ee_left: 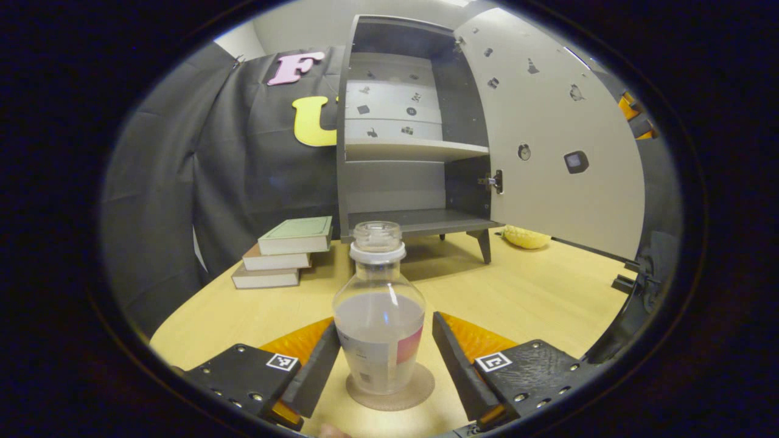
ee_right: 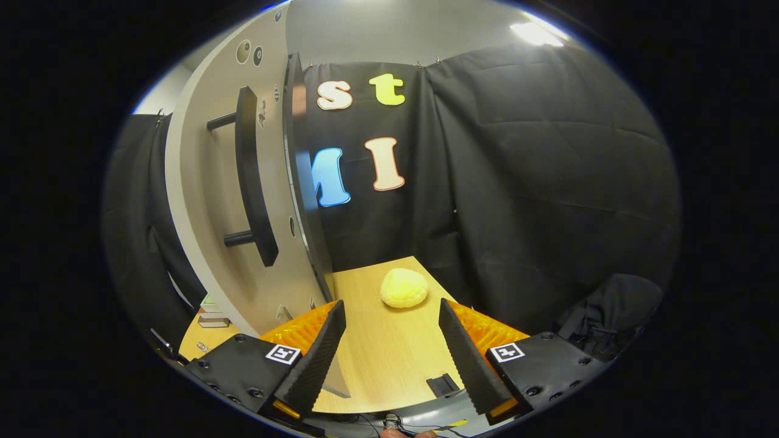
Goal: Open the cabinet door with the right hand, grasp the bottle in the cabinet with the left hand and place it on the coaster, then close the cabinet door with the right hand.
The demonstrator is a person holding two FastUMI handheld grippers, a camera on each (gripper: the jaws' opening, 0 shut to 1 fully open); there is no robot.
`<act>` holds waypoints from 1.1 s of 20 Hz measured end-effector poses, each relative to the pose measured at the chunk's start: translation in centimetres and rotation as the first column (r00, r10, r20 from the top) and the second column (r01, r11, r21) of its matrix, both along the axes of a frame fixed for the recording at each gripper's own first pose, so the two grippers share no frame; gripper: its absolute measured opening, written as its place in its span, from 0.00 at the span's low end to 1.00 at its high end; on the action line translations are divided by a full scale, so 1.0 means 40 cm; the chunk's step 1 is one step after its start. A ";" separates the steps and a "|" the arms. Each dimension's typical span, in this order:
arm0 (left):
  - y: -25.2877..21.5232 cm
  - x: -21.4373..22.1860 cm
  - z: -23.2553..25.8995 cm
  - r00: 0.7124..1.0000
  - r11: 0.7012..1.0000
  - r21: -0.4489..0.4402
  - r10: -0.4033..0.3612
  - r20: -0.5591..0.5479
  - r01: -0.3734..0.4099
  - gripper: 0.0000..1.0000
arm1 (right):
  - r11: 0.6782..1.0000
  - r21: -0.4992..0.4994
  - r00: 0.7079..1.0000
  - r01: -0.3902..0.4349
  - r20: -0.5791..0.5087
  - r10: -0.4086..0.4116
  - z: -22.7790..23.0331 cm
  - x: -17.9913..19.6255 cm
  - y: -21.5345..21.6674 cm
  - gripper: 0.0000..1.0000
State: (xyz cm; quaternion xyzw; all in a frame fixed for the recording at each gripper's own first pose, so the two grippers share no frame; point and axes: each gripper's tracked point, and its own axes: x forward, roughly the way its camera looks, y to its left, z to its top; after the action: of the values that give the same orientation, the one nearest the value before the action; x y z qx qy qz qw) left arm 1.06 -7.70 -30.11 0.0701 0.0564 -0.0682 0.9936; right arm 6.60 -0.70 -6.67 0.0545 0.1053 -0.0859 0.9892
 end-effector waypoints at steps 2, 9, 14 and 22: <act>0.007 -0.005 0.034 1.000 1.000 0.011 0.019 0.014 -0.019 0.87 | 1.000 0.014 1.000 0.008 0.001 -0.008 0.004 -0.006 -0.008 0.97; 0.001 -0.039 0.239 0.996 0.999 0.017 0.030 0.082 -0.031 0.90 | 0.999 0.041 1.000 0.017 0.023 -0.018 0.017 0.018 -0.069 0.97; -0.019 -0.097 0.421 0.986 0.993 -0.003 0.116 0.119 -0.117 0.87 | 0.998 0.062 0.998 0.006 0.059 -0.010 0.050 0.081 -0.133 0.91; -0.078 -0.157 0.679 0.955 0.956 -0.122 0.280 0.099 -0.268 0.90 | 0.988 -0.035 0.981 -0.150 0.115 0.153 0.139 0.177 -0.142 0.91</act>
State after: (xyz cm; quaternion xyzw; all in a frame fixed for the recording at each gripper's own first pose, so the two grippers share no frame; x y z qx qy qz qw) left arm -5.22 -10.82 -2.95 0.0118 0.0045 0.0714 0.9974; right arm 13.68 -6.37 -1.11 0.0386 0.0495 -0.0081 0.9980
